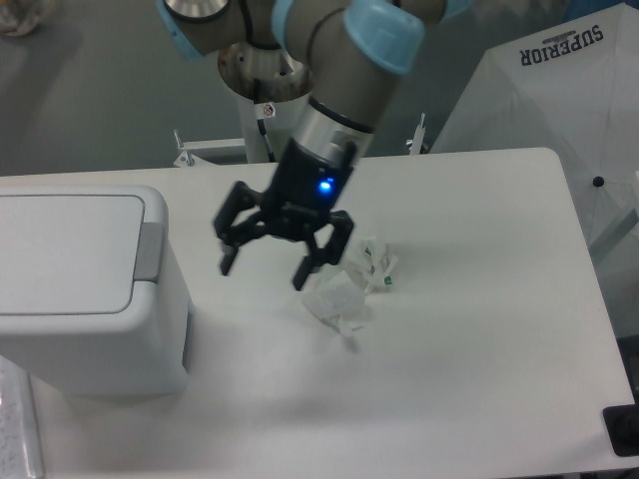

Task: Open the trash can
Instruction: 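Position the gripper finger against the trash can lid's front edge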

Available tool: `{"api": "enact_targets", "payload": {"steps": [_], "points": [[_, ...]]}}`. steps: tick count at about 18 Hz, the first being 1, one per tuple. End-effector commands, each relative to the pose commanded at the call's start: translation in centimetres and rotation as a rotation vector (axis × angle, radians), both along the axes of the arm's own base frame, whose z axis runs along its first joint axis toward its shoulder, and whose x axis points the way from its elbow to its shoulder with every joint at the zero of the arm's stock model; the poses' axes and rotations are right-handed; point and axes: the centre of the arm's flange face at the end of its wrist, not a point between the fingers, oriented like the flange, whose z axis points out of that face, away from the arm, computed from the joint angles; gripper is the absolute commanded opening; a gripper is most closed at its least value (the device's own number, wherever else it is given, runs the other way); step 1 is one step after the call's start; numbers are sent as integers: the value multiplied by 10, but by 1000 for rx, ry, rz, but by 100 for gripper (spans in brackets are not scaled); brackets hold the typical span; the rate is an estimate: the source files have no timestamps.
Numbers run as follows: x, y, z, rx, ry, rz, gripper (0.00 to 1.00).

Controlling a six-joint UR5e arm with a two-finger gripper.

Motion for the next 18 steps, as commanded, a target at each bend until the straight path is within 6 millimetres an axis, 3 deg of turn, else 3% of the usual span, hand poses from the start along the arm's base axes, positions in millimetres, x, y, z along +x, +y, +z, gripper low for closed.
{"api": "enact_targets", "payload": {"steps": [4,18], "points": [[10,-1,-1,0,3,-15,100],[16,8,-16,-5,7,-47,100]]}}
